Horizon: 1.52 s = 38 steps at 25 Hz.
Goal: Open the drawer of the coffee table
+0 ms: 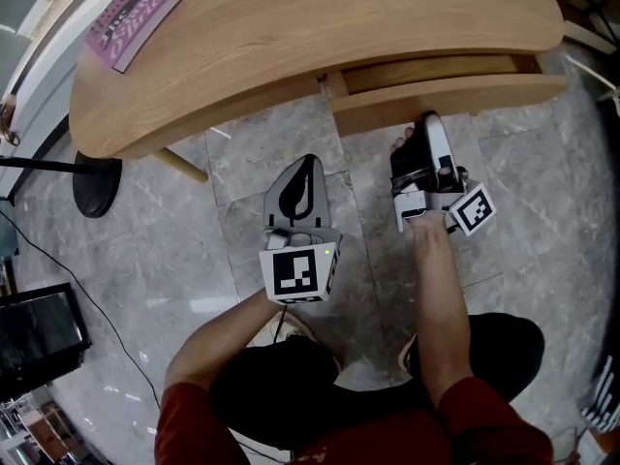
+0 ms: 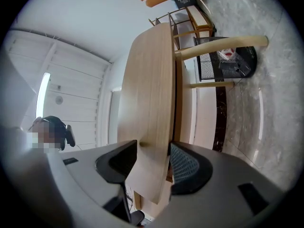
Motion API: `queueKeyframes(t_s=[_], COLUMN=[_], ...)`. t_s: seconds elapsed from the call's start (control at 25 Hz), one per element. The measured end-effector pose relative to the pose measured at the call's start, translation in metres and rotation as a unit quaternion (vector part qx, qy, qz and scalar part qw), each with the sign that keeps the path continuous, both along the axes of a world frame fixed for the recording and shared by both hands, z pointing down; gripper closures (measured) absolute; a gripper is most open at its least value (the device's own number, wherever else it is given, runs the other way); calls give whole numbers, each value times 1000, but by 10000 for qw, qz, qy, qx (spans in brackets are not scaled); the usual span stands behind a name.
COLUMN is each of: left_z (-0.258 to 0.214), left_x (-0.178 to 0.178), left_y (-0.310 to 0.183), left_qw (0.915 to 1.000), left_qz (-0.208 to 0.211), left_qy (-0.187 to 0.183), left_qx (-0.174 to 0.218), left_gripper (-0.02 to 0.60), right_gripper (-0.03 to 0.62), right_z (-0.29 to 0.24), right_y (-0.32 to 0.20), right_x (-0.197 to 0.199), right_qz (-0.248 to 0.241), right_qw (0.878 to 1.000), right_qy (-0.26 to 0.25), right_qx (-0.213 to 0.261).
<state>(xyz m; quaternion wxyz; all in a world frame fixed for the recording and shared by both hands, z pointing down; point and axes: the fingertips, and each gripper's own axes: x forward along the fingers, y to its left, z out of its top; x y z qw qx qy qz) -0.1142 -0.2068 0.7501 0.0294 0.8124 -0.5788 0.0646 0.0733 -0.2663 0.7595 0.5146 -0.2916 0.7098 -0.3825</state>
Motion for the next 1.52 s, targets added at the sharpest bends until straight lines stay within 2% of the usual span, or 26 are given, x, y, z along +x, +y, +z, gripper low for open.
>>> queueKeyframes(t_s=[1.2,1.52], left_z=[15,21], left_x=[10,11], left_y=[15,13], left_qw=[9998,9997], left_qz=[139,140], left_qy=[-12,-40], left_qx=[-147,-192], left_gripper=[575,575], right_gripper=[398,395], right_z=[5,6], right_y=[116,116], right_x=[26,25], right_qz=[341,295], right_qw=[9987,9989], right_qy=[-377,-344], right_qx=[97,131])
